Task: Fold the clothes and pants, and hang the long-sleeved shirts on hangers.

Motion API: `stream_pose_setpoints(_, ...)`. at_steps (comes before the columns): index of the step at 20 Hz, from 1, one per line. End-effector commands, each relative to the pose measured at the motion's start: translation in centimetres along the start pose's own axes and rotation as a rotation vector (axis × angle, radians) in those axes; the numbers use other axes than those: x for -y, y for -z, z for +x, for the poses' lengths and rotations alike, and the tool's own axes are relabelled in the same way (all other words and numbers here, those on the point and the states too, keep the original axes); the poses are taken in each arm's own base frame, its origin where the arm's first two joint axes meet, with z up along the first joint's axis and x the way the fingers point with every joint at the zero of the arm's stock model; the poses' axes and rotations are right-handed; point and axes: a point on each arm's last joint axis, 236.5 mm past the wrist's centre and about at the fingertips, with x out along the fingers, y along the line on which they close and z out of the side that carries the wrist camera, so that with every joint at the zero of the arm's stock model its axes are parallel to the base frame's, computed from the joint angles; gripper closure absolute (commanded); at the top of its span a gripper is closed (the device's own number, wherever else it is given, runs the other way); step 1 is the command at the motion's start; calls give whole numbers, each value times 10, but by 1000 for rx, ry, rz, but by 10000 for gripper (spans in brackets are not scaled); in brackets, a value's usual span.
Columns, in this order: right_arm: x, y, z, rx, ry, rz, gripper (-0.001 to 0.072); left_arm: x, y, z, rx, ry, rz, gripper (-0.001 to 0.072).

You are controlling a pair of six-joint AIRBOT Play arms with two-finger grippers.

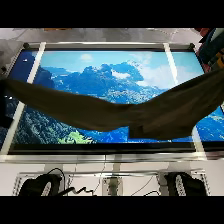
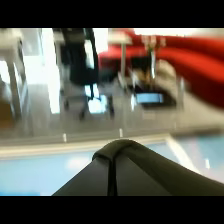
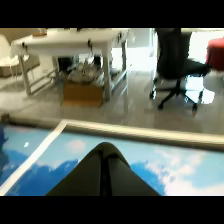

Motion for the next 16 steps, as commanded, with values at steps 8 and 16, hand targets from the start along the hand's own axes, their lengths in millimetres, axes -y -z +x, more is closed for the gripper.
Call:
stream_pose_setpoints(8,-10,-120,-56,303,141,-223,700,-19,-112,-38,484,-91,16,694)
stream_pose_setpoints(16,94,137,103,-505,75,279,700,-22,154,116,-396,-32,-34,694)
